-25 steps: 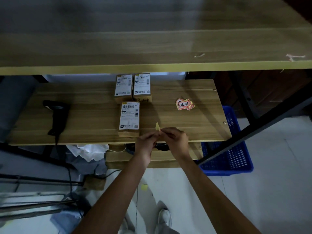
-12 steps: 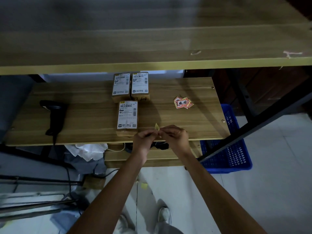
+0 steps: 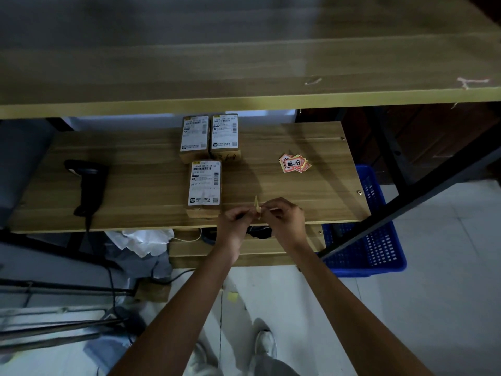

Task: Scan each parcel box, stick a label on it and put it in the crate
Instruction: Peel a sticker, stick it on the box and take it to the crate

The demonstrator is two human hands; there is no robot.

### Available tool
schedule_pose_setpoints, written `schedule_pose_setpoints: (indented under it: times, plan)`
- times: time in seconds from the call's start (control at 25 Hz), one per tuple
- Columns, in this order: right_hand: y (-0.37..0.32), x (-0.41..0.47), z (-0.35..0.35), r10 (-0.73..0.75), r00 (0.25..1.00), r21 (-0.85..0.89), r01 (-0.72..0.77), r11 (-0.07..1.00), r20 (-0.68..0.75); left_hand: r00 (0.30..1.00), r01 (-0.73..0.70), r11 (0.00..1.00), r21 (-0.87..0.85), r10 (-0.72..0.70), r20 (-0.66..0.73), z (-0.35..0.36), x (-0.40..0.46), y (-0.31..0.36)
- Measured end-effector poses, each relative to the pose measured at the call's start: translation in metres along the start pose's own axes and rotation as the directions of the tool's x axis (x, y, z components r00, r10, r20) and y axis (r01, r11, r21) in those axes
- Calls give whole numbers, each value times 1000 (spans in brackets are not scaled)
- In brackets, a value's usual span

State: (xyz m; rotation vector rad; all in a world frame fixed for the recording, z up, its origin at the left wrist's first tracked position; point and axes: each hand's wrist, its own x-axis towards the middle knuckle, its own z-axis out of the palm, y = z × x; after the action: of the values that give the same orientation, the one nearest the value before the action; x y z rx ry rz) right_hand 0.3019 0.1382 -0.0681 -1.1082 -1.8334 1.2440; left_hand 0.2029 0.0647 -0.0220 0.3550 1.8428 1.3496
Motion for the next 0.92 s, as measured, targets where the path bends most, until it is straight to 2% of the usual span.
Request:
schedule_pose_setpoints:
  times: [0.4,0.92]
  plan:
    - [2,5,-12,127,992,59,-128,990,16,998,62,996,-63,-64,-19,10,2,5]
    - [-4,7,-24,180,983,56,-181,982,22,996,88,994,-72,-90,-23,7,3,2]
